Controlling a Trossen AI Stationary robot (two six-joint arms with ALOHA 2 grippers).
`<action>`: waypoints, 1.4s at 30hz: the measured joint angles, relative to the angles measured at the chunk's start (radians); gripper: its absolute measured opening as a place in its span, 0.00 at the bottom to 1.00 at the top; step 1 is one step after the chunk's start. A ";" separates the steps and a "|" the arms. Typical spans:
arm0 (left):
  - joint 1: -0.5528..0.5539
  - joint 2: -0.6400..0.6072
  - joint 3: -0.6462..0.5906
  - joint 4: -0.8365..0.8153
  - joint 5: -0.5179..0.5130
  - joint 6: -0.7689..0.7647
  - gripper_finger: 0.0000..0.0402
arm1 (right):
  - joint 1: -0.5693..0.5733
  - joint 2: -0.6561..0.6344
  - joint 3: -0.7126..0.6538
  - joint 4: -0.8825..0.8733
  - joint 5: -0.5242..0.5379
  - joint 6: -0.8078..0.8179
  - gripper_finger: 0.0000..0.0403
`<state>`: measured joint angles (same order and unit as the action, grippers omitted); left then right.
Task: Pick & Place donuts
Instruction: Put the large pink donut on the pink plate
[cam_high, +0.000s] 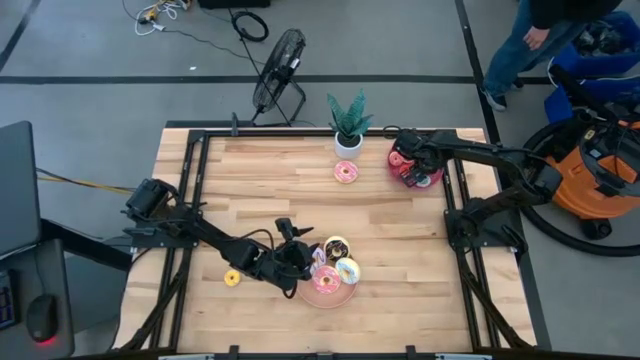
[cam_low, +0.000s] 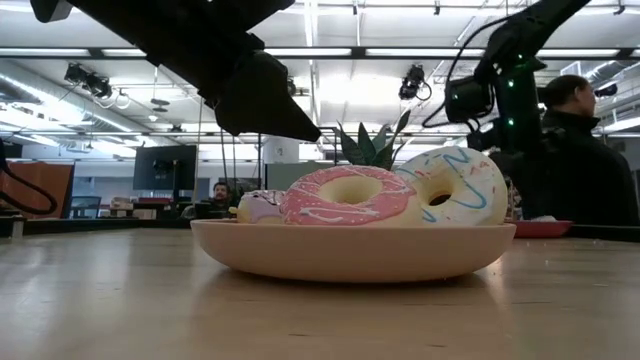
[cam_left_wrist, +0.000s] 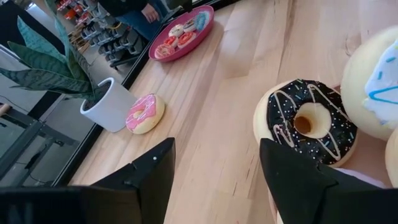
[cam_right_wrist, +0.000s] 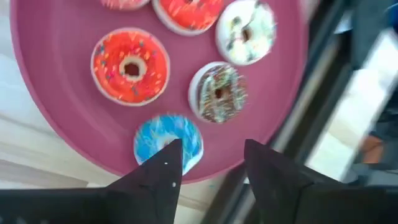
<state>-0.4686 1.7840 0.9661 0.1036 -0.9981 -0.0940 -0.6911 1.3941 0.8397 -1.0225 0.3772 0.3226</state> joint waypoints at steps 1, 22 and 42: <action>0.000 0.000 0.000 0.000 0.000 0.000 0.59 | 0.014 0.000 0.014 -0.018 0.022 0.014 0.44; 0.000 0.000 0.000 0.000 0.000 -0.001 0.59 | 0.297 -0.001 -0.164 0.831 -0.215 -0.184 0.37; 0.001 0.000 0.000 0.002 0.000 -0.007 0.59 | 0.348 0.238 -0.253 1.404 -0.040 0.043 0.71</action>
<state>-0.4679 1.7840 0.9661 0.1059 -0.9977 -0.1013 -0.3436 1.6320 0.5864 0.3812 0.3373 0.3658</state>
